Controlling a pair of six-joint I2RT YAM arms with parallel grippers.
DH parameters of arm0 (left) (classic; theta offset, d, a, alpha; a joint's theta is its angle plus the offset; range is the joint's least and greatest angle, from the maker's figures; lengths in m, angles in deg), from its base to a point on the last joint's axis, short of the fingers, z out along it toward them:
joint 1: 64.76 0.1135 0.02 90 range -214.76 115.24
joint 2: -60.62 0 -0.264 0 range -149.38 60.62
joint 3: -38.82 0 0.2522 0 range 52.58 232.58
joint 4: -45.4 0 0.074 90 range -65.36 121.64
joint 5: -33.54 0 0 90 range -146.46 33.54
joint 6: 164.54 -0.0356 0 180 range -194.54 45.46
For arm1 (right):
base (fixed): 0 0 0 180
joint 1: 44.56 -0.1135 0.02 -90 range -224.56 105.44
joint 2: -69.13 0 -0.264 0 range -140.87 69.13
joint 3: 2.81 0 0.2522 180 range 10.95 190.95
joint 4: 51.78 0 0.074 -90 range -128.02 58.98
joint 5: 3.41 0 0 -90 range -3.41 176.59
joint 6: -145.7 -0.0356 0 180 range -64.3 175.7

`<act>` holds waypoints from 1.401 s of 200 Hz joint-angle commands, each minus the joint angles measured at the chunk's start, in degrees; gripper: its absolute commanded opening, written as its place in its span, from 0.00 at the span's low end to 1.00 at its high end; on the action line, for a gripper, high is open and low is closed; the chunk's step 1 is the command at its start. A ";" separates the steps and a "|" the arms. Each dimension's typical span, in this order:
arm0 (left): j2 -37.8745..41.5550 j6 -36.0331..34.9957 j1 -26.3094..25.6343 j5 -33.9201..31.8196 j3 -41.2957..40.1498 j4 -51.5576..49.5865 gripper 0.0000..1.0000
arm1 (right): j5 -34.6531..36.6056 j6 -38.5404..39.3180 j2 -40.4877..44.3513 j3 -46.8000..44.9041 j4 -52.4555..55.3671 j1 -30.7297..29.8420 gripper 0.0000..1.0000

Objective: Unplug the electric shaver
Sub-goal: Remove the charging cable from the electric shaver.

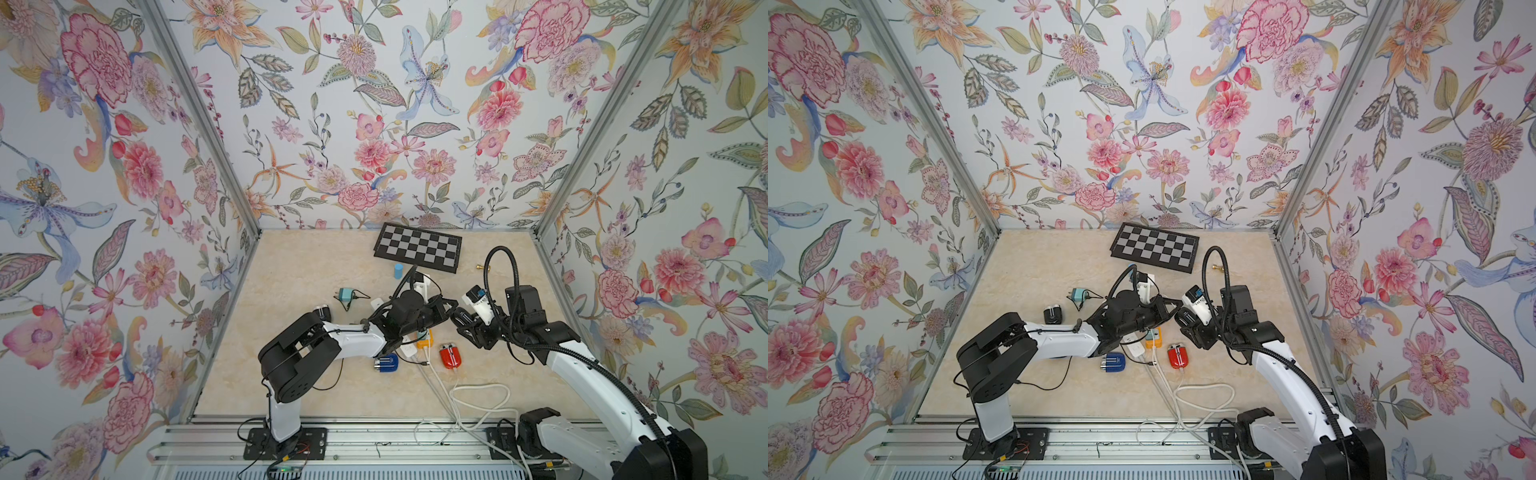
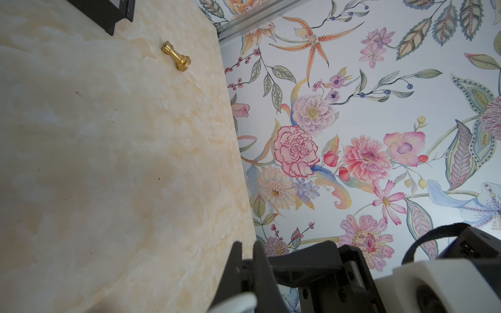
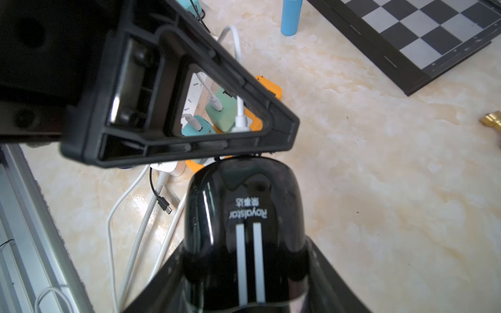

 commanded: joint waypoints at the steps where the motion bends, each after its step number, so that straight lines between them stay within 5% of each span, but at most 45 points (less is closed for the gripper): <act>1: 0.26 -0.06 1.07 -2.97 -0.56 -1.72 0.00 | -2.79 -0.08 -1.79 2.50 -0.18 1.81 0.27; 73: 0.28 0.71 1.68 -4.56 -1.01 -2.63 0.00 | 13.92 -10.35 5.28 -1.44 -0.09 -17.58 0.24; 95: 0.19 1.15 1.75 -3.86 -1.37 -1.63 0.00 | 14.68 -7.54 5.72 -2.01 -0.15 -15.18 0.24; 148: 0.50 0.41 1.80 -2.79 -1.20 -1.90 0.00 | 2.96 3.68 -2.73 2.44 -0.18 0.84 0.24; 180: 0.06 0.80 2.06 -3.61 -1.05 -2.09 0.00 | 2.22 -1.21 -1.84 2.65 -0.08 -2.82 0.22; 229: 0.17 2.07 2.94 -5.60 -1.54 -2.99 0.00 | 14.69 -11.95 7.86 -4.31 -1.14 -18.53 0.18; 258: 0.25 1.78 3.15 -5.40 -1.11 -3.39 0.00 | 16.82 -6.46 6.75 -3.97 -1.06 -15.60 0.18; 280: 1.30 1.56 3.54 -6.01 -2.04 -3.55 0.00 | 10.24 -1.23 3.21 -2.30 -1.23 -5.92 0.18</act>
